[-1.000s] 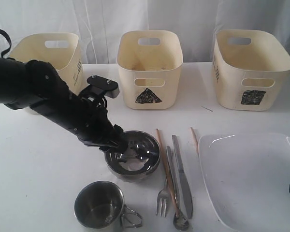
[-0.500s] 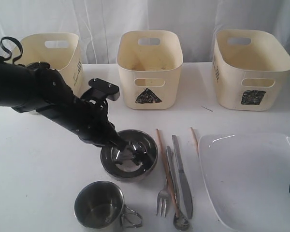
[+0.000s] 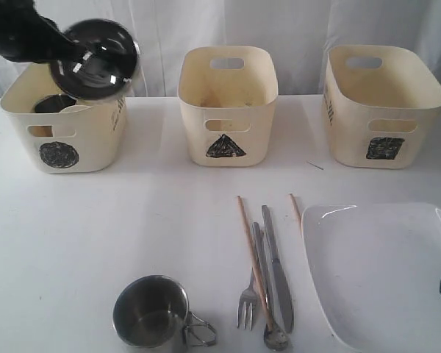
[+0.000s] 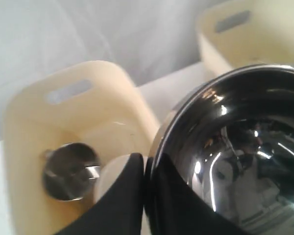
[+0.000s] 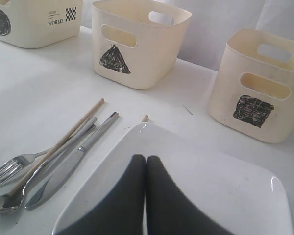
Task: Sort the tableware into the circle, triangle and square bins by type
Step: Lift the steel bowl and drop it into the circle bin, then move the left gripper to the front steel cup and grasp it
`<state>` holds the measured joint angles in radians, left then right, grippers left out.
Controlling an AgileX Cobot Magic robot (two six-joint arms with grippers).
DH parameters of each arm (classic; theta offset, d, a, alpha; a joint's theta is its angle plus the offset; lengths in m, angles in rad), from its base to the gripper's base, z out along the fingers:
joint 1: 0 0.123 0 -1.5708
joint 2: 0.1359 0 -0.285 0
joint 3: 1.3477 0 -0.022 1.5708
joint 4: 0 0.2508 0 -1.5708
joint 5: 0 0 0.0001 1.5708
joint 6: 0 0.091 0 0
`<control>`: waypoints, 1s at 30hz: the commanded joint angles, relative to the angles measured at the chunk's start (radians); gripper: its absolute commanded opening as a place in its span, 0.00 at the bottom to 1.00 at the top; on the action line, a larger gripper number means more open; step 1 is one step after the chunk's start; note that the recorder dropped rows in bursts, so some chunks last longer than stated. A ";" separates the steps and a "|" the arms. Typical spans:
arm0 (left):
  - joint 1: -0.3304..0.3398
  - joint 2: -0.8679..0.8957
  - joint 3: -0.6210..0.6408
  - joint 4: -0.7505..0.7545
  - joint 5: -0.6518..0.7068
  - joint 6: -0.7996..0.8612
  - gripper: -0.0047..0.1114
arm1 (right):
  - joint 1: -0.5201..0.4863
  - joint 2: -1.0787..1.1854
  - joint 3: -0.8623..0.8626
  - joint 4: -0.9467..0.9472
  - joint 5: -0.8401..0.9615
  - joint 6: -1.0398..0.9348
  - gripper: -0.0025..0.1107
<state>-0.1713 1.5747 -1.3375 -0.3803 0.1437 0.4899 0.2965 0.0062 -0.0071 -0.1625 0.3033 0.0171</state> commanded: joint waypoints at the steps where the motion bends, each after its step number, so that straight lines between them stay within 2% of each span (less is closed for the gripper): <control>1: 0.138 0.066 -0.048 -0.003 -0.053 -0.022 0.04 | -0.007 -0.006 0.007 -0.002 -0.013 0.003 0.02; 4: 0.192 0.147 -0.075 -0.006 -0.080 -0.041 0.04 | -0.007 -0.006 0.007 -0.002 -0.013 0.003 0.02; 6: 0.208 0.223 -0.109 -0.003 -0.040 -0.041 0.16 | -0.007 -0.006 0.007 -0.002 -0.013 0.003 0.02; 7: 0.209 0.267 -0.121 -0.013 -0.021 -0.050 0.27 | -0.007 -0.006 0.007 -0.002 -0.013 0.003 0.02; 9: 0.200 0.291 -0.128 -0.074 0.035 -0.052 0.35 | -0.007 -0.006 0.007 -0.002 -0.013 0.003 0.02; 13: 0.199 0.217 -0.114 -0.086 0.224 0.024 0.35 | -0.007 -0.006 0.007 -0.002 -0.013 0.003 0.02; 15: 0.199 0.124 -0.053 -0.144 0.230 0.052 0.35 | -0.007 -0.006 0.007 -0.002 -0.013 0.003 0.02; 17: 0.188 0.002 0.041 -0.261 0.247 0.167 0.35 | -0.007 -0.006 0.007 -0.002 -0.013 0.003 0.02; 20: 0.102 -0.187 0.221 -0.345 0.296 0.236 0.35 | -0.007 -0.006 0.007 -0.002 -0.013 0.003 0.02; 22: -0.022 -0.307 0.354 -0.345 0.294 0.245 0.35 | -0.007 -0.006 0.007 -0.002 -0.013 0.003 0.02; 24: -0.107 -0.375 0.441 -0.343 0.294 0.240 0.35 | -0.007 -0.006 0.007 -0.002 -0.013 0.003 0.02; 27: -0.204 -0.442 0.556 -0.343 0.289 0.239 0.35 | -0.007 -0.006 0.007 -0.002 -0.013 0.003 0.02; 30: -0.257 -0.465 0.634 -0.343 0.272 0.239 0.35 | -0.007 -0.006 0.007 -0.002 -0.013 0.003 0.02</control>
<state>-0.3844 1.1343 -0.7690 -0.7096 0.4241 0.7253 0.2965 0.0062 -0.0071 -0.1625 0.3033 0.0171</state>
